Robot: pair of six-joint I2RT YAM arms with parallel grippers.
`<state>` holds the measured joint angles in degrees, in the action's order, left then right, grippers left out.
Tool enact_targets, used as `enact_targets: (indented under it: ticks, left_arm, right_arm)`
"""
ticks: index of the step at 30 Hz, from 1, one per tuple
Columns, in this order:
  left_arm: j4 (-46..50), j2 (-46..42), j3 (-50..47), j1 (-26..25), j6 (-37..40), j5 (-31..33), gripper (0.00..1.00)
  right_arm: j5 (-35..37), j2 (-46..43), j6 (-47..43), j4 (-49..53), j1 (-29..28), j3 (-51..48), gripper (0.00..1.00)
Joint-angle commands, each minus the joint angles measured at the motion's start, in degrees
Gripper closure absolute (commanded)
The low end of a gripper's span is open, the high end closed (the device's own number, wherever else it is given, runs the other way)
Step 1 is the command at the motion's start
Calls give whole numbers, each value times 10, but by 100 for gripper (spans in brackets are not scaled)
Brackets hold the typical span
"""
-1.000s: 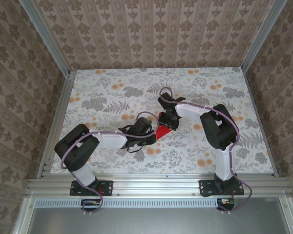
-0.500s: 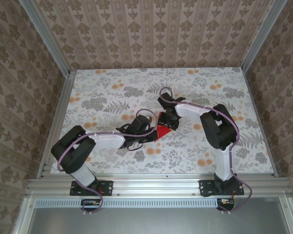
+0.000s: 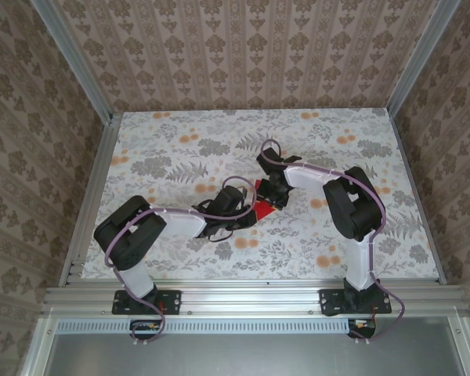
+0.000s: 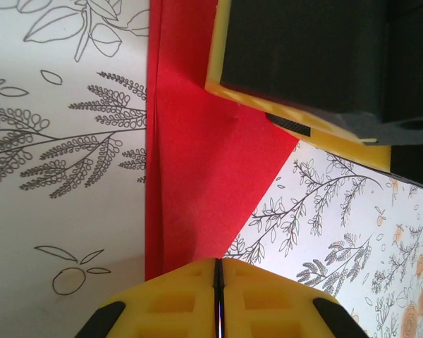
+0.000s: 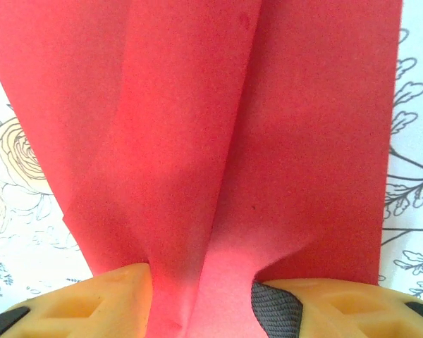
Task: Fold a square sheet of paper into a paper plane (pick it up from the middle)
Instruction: Fourth fold the wing at the center of the table.
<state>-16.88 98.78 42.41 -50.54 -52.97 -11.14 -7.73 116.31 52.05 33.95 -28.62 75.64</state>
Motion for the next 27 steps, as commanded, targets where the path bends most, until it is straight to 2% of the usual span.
enact_targets:
  ticks: [1, 27]
  left_arm:
    - [-9, 0, 9, 3, -3, 8, 89]
    - [112, 15, 23, 1, 18, 67, 92]
  right_arm:
    - [70, 157, 6, -20, 16, -112, 48]
    - [82, 160, 5, -6, 17, -105, 47]
